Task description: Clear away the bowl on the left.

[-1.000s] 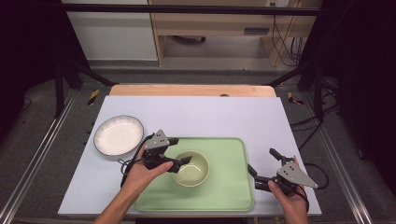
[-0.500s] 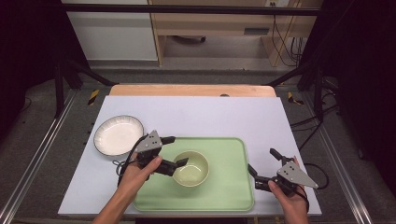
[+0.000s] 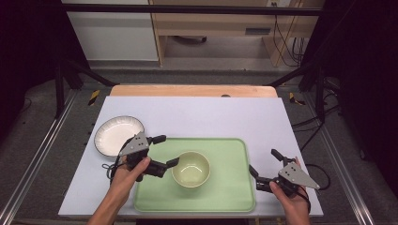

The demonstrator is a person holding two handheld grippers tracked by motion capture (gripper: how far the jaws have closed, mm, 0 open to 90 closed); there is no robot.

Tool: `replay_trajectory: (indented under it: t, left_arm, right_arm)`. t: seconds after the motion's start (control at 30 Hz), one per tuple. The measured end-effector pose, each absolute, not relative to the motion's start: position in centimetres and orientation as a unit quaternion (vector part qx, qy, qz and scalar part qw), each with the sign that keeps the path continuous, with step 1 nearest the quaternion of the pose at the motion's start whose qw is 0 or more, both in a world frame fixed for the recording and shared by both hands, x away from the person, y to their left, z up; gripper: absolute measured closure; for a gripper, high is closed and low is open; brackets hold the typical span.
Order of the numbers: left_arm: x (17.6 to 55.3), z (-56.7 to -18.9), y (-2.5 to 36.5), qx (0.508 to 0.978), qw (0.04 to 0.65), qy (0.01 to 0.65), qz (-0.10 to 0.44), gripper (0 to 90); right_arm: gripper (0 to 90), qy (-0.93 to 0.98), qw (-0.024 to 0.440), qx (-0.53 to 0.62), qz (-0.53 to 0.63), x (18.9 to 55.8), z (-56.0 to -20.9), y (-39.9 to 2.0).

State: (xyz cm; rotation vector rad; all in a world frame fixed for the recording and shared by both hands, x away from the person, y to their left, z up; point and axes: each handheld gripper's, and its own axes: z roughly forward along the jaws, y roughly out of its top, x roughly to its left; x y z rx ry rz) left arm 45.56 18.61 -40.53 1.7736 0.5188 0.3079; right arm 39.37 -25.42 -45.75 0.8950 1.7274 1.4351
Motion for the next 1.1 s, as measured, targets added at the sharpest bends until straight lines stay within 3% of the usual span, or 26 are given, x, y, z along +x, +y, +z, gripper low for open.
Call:
replay_trajectory:
  t: [1.1]
  left_arm:
    - [45.1, -39.3, 24.8, 0.718, 0.63, 0.245, 0.166, 4.5]
  right_arm:
    - [4.1, 0.667, 0.355, 0.348, 0.555, 39.4, -45.7, -25.5]
